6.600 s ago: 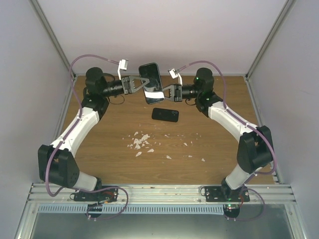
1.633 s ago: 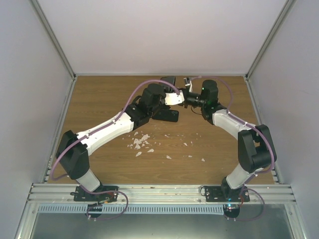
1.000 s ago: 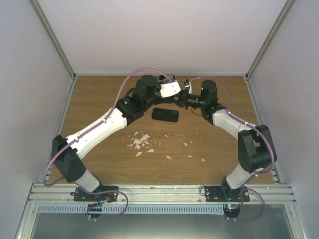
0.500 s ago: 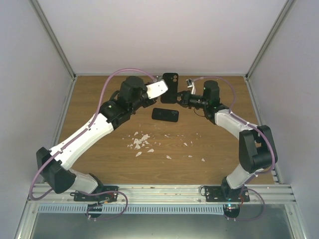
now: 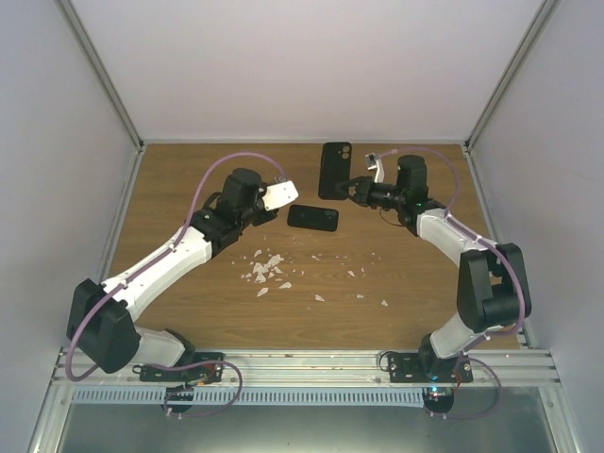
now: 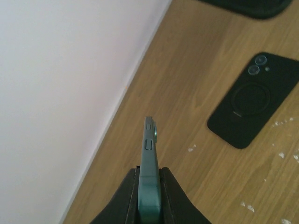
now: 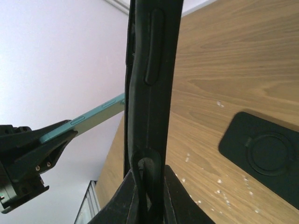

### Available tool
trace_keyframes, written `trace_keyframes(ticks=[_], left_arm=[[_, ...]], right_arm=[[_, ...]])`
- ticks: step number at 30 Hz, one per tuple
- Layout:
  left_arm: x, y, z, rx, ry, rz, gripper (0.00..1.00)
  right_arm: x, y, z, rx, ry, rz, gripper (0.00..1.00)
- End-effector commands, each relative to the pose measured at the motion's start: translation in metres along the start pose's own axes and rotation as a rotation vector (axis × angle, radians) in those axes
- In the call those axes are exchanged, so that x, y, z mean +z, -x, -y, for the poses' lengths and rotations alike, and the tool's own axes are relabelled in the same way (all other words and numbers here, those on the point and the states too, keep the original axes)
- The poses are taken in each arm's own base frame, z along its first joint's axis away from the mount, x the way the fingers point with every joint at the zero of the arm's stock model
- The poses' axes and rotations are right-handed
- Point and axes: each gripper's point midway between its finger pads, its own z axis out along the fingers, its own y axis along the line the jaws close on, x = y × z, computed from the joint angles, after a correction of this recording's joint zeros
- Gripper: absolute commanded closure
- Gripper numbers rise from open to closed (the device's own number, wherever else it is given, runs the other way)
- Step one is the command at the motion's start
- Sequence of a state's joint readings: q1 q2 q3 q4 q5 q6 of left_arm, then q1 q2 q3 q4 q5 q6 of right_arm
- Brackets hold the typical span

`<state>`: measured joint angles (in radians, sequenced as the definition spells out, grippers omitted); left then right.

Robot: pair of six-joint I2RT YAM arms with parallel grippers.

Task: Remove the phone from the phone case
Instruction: Place the phone at the center of the board.

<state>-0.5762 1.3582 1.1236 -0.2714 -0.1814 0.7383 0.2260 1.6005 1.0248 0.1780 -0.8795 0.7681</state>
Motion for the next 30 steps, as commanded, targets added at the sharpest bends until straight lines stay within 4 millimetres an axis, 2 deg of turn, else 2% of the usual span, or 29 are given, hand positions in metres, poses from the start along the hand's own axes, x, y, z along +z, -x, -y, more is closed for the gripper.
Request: trace_keyframes(ticks=[1,5,8,19,23,30], left_arm=[[0.001,0.018,-0.013,0.046,0.094,0.11,1.0],[0.015,-0.001,0.001,0.115,0.107,0.077,1.0],[0.023,-0.007,0.003,0.167,0.143,0.072,1.0],[0.067,-0.026,0.017,0.288,0.185,0.037,1.0],[0.083,-0.04,0.027,0.335,0.196,0.004,1.0],[0.099,-0.066,0.037,0.37,0.21,-0.052,1.0]], right_arm=[[-0.019,-0.002,0.008,-0.032,-0.033,0.006,0.99],[-0.028,-0.007,0.013,-0.035,-0.051,0.008,1.0],[-0.031,-0.008,0.013,-0.041,-0.056,0.017,1.0],[-0.03,-0.003,0.014,-0.041,-0.056,0.022,1.0],[-0.029,-0.003,0.014,-0.044,-0.058,0.022,1.0],[-0.028,-0.001,0.014,-0.042,-0.056,0.023,1.0]])
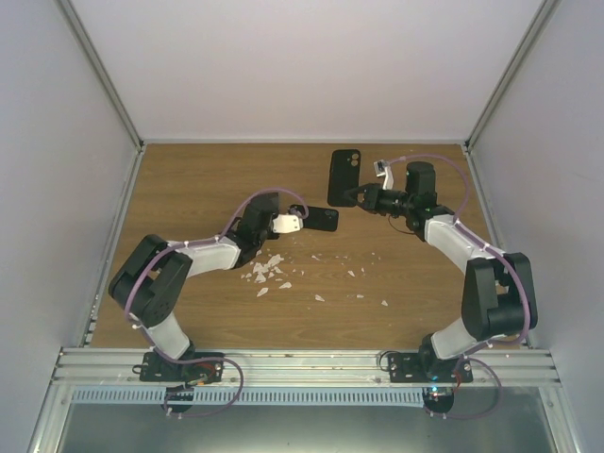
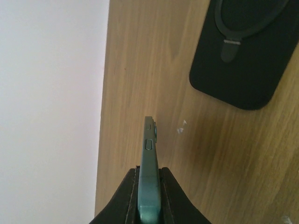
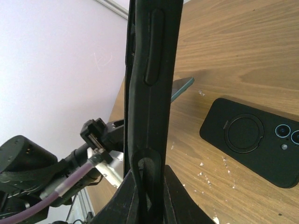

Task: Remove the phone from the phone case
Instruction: Place the phone at the center of the board.

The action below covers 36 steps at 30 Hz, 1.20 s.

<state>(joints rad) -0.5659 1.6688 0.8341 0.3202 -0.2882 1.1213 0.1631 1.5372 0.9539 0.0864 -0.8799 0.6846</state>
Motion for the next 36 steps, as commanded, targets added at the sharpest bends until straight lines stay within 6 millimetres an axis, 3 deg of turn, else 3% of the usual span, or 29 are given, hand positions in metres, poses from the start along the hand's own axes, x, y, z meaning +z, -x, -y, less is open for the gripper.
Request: trace_keyframes(ticks=[1,5,11,26,33,36], left_arm=[[0.003,0.0,-0.03,-0.017,0.15,0.012,1.0],[0.008,-0.007,-0.013,-0.001,0.115,0.007,0.99],[0.018,-0.021,0.008,-0.012,0.06,-0.019,0.91],[-0.005,-0.025,0.028,-0.138,-0.157,-0.034,0.25],[-0.03,-0.026,0.036,-0.192,-0.291,-0.029,0.06],[-0.043,-0.023,0.034,-0.224,-0.34,-0.015,0.03]], right_arm=[[-0.003,0.011,-0.009,-0.053,0.015,0.025,1.0],[-0.004,0.011,-0.008,-0.056,0.013,0.027,1.0],[-0.004,0.011,-0.009,-0.062,0.015,0.031,1.0],[-0.006,0.012,-0.012,-0.067,0.02,0.043,1.0],[-0.007,0.012,-0.013,-0.068,0.022,0.051,1.0],[-0.008,0.013,-0.016,-0.074,0.03,0.055,1.0]])
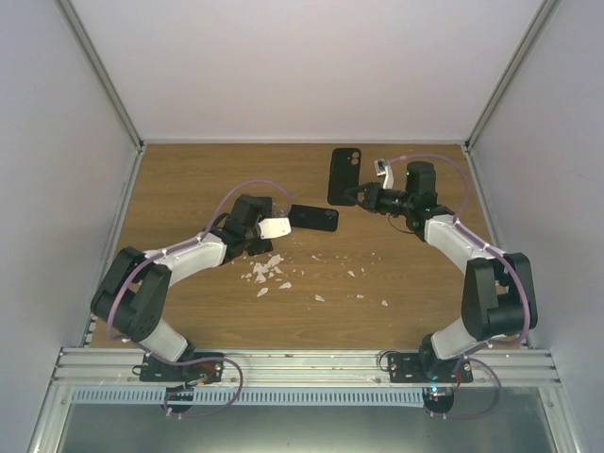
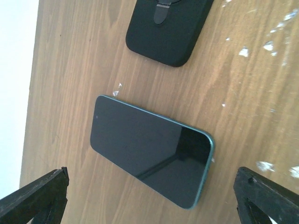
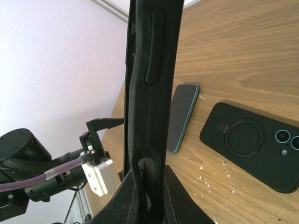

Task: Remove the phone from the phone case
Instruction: Place the phone at the center of the board, then place the phone case at the center of the board.

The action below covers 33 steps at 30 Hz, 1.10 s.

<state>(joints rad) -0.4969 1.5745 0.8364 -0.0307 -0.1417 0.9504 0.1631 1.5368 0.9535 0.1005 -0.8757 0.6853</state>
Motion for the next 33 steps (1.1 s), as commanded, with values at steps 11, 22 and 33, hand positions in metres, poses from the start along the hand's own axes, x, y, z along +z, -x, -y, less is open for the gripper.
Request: trace_keyframes(ticks=[11,22,33], left_arm=[[-0.123,0.095,-0.069,-0.396,-0.309,0.387,0.07],[-0.17,0.14,-0.127,-0.807,-0.427,0.635,0.19],[-0.168,0.156,-0.152,-1.011,-0.507,0.674,0.29]], right_arm=[[-0.007,0.005,-0.039,-0.17,0.082,0.04,1.0],[0.0,0.003,-0.093,-0.288,0.22,-0.005,1.0],[0.012,-0.005,-0.127,-0.35,0.288,-0.044,1.0]])
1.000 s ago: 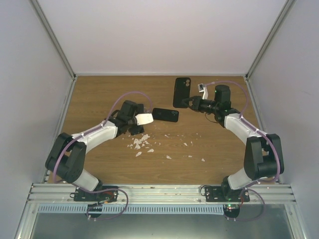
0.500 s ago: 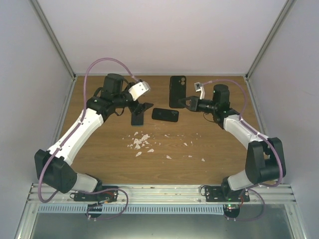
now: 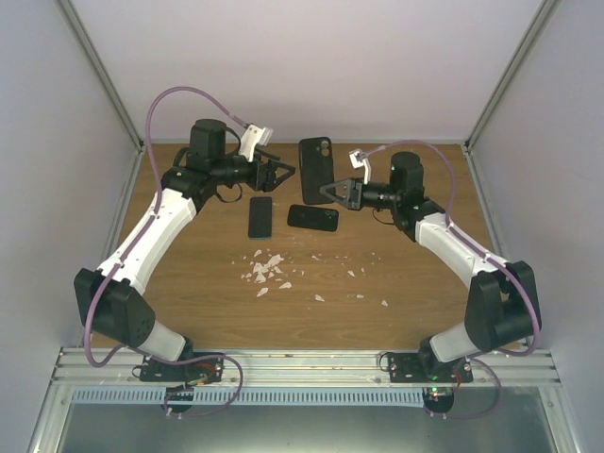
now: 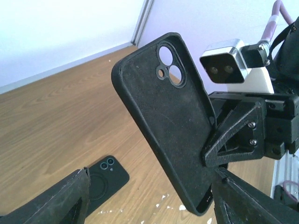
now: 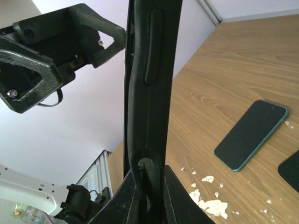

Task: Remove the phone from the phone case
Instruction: Place the phone case at the center of the board.

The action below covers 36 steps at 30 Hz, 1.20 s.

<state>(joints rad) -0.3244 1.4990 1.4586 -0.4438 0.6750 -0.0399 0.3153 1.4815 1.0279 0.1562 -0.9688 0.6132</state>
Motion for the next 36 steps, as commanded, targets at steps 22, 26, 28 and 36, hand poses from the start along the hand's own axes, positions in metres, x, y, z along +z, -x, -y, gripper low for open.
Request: trace_keyframes(ticks=[22,26,28,36], left_arm=[[0.026,-0.012,-0.016,-0.228,0.017,-0.065,0.94],[0.022,-0.018,-0.014,-0.259,-0.005,-0.083,1.0],[0.016,-0.022,-0.014,-0.28,-0.005,-0.085,1.0],[-0.003,-0.081,-0.024,-0.382,0.01,-0.198,1.0]], right_arm=[[0.026,0.003,-0.036,-0.111,0.092,-0.034,0.99],[0.026,0.001,-0.031,-0.108,0.073,-0.039,0.9],[0.026,-0.001,-0.029,-0.112,0.065,-0.043,0.76],[0.023,-0.011,-0.024,-0.115,0.052,-0.058,0.38]])
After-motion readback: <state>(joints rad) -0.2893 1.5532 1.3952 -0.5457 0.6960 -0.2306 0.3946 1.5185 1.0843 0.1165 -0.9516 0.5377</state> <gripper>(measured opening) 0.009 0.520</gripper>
